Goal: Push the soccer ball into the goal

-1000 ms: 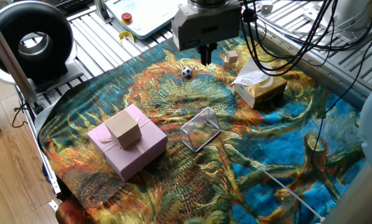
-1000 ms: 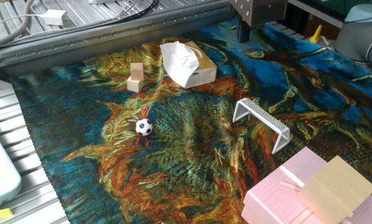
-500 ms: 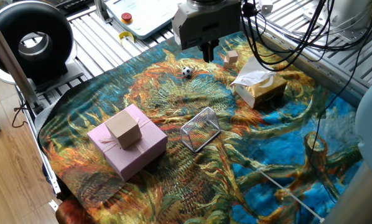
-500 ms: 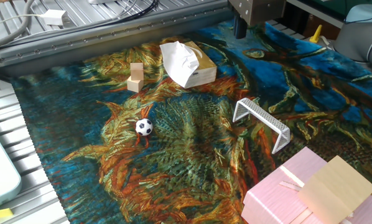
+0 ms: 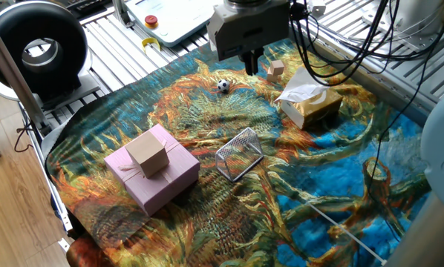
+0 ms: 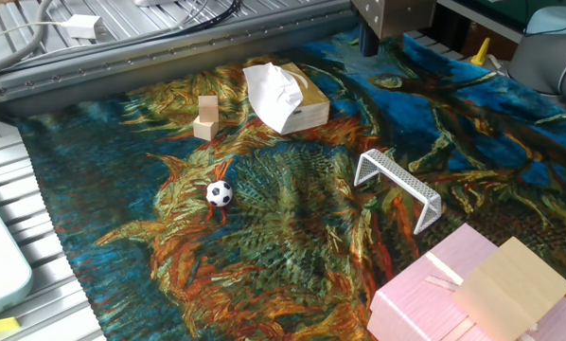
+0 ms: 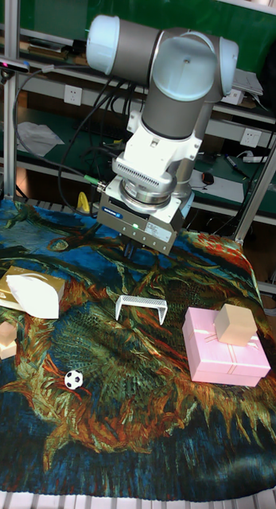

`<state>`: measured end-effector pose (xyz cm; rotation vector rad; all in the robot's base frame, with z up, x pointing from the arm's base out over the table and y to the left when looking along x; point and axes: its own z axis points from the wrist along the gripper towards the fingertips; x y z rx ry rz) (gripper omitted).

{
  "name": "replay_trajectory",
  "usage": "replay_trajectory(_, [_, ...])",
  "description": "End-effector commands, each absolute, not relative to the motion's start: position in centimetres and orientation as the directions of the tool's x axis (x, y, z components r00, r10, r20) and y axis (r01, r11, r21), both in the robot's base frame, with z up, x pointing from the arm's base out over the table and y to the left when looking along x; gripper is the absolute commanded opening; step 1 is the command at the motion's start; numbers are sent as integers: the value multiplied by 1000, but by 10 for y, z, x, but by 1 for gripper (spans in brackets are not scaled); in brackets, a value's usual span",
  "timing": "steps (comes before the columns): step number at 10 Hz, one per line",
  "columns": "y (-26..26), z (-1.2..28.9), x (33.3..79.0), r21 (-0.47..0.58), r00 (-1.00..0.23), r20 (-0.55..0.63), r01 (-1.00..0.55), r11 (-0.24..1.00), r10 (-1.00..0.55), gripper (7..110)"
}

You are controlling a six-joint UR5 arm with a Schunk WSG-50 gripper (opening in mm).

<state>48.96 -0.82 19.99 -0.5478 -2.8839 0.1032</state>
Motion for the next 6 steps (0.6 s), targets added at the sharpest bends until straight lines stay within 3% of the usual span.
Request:
replay_trajectory(1, [-2, 200, 489, -86, -901, 195, 379, 921, 389, 7])
replay_trajectory(6, [-7, 200, 490, -95, -917, 188, 339, 936, 351, 7])
